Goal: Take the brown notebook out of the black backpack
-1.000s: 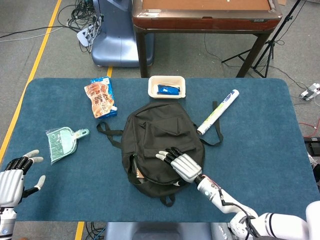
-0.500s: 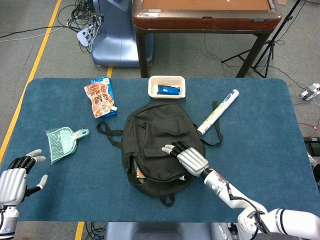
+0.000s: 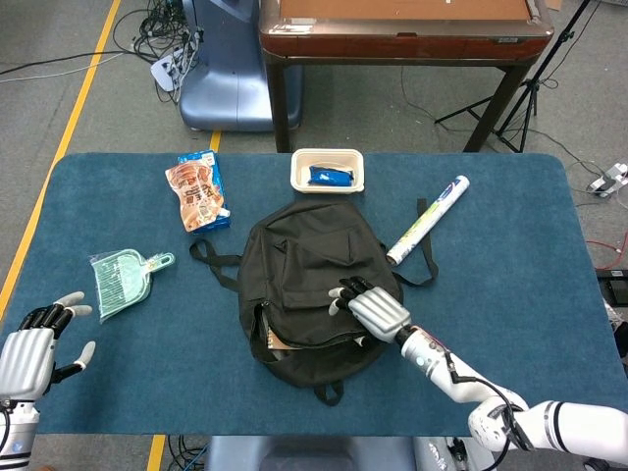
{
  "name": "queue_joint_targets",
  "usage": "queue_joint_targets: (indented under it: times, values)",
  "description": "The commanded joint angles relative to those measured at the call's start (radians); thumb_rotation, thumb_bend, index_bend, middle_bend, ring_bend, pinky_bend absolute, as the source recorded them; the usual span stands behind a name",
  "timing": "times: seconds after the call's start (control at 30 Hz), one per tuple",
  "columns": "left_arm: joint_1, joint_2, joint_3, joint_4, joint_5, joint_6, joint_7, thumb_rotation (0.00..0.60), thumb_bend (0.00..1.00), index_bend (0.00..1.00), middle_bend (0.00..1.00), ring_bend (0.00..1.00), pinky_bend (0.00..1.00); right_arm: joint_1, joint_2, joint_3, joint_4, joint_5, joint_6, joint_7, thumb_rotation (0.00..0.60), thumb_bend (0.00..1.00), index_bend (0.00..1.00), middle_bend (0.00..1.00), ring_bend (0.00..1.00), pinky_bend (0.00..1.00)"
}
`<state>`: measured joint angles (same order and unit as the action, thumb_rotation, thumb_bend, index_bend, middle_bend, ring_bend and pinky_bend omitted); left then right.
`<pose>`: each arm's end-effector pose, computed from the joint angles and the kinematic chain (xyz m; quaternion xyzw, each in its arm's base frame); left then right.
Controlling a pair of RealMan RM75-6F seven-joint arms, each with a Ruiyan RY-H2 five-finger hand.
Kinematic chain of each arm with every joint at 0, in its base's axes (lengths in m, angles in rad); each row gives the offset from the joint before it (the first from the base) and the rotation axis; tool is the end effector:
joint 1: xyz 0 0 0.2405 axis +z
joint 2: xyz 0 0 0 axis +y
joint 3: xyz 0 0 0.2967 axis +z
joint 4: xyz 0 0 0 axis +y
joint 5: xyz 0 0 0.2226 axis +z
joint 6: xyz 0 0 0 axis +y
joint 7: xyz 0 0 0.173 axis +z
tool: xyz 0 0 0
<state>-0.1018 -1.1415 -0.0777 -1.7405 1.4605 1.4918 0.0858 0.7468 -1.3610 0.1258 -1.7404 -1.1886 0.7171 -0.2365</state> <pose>-0.3219 0.2231 0.1533 -0.5717 -0.4026 -0.4159 0.5814 -0.1507 -0.3428 -0.0330 0.8110 -0.4164 0.3139 0.2651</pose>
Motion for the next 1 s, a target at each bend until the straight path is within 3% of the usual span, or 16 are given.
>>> queue_joint_targets:
  times: [0.03,0.13,0.3,0.6,0.8,1.0]
  values:
    - [-0.020,0.009,-0.007,0.005,0.013,-0.021,-0.019,0.600,0.28,0.33,0.22,0.24,0.19,0.024,0.000,-0.001,-0.002,0.040,-0.015,-0.017,0.600,0.76,0.59,0.32,0.05,0.06]
    - [-0.052,0.019,-0.018,0.011,0.041,-0.048,-0.076,0.600,0.28,0.34,0.22,0.24,0.19,0.024,-0.026,0.022,0.017,0.062,0.028,-0.002,0.600,0.83,0.62,0.34,0.07,0.06]
    - [-0.122,0.039,-0.039,0.032,0.100,-0.100,-0.197,0.600,0.28,0.37,0.27,0.28,0.21,0.015,-0.070,0.063,0.057,0.098,0.100,0.037,0.600,0.84,0.62,0.34,0.08,0.06]
    - [-0.303,0.046,-0.023,0.049,0.322,-0.204,-0.446,0.600,0.28,0.46,0.43,0.39,0.39,-0.007,-0.159,0.121,0.107,0.183,0.258,0.025,0.600,0.85,0.62,0.34,0.08,0.06]
    - [-0.445,-0.034,-0.006,0.102,0.454,-0.250,-0.577,0.600,0.28,0.47,0.48,0.44,0.45,-0.007,-0.221,0.164,0.150,0.219,0.349,-0.002,0.600,0.86,0.62,0.34,0.08,0.06]
    - [-0.569,-0.158,-0.014,0.205,0.510,-0.263,-0.666,0.600,0.28,0.48,0.50,0.46,0.46,0.002,-0.261,0.193,0.188,0.252,0.374,-0.014,0.600,0.86,0.62,0.33,0.08,0.06]
